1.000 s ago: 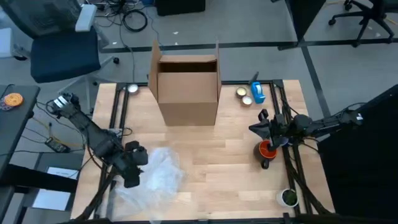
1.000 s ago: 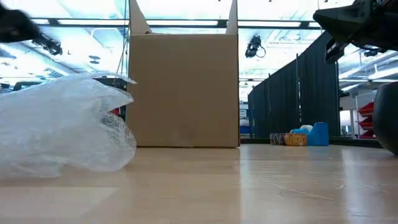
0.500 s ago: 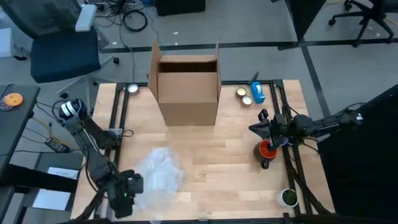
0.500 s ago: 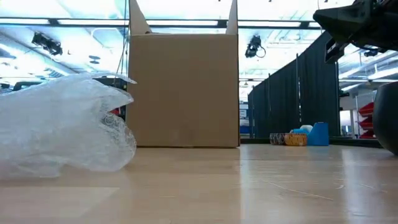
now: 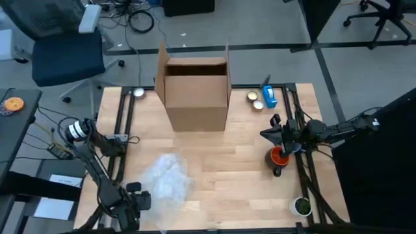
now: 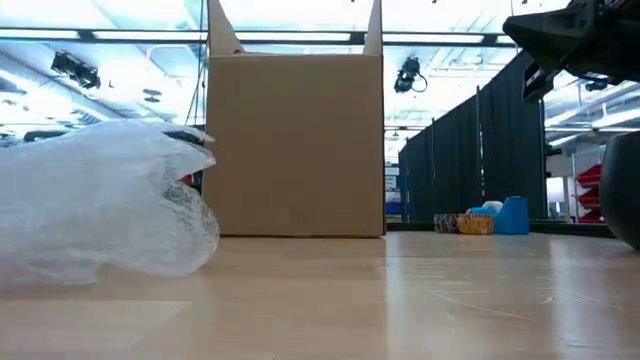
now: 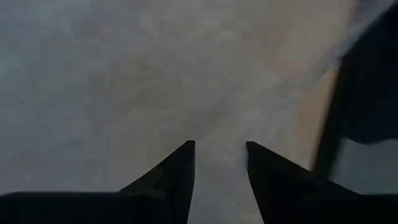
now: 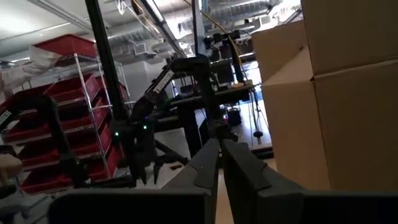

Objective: Wrap mug
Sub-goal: Wrap the orange mug with bubble wrap

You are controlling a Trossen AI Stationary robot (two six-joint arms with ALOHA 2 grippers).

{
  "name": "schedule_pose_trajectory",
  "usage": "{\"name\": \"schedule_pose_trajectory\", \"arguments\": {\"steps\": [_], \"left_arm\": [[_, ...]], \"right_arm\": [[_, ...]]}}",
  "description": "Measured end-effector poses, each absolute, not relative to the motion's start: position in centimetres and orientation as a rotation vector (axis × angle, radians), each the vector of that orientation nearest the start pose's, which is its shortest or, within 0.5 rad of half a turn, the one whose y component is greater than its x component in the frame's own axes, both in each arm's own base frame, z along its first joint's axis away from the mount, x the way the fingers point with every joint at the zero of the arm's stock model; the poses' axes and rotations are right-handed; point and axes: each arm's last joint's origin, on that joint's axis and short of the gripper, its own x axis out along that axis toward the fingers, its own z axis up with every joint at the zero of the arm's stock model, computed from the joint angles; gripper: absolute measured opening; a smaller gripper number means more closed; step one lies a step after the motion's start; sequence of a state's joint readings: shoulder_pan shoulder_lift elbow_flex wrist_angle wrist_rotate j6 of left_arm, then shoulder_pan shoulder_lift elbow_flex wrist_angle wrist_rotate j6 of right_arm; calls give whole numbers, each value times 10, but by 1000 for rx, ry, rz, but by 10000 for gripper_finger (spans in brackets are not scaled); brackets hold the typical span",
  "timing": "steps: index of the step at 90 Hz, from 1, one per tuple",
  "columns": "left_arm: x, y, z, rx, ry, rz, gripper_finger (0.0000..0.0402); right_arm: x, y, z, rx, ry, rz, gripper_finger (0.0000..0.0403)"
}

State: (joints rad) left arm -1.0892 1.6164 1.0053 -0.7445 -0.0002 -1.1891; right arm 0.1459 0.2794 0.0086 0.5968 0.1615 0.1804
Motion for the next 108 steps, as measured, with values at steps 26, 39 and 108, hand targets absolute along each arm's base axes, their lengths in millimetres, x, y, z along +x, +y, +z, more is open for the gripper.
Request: {"name": "schedule_pose_trajectory", "arguments": {"steps": [26, 39, 108], "left_arm": [[146, -269, 223, -95, 1225, -103, 127], [143, -271, 217, -42, 1234, -122, 127], [141, -294, 191, -60, 1377, -244, 127]], "right_arm": [[109, 11, 200, 229, -322, 14, 0], [109, 11, 200, 229, -324, 14, 0], [109, 11, 200, 228, -323, 17, 0]]}}
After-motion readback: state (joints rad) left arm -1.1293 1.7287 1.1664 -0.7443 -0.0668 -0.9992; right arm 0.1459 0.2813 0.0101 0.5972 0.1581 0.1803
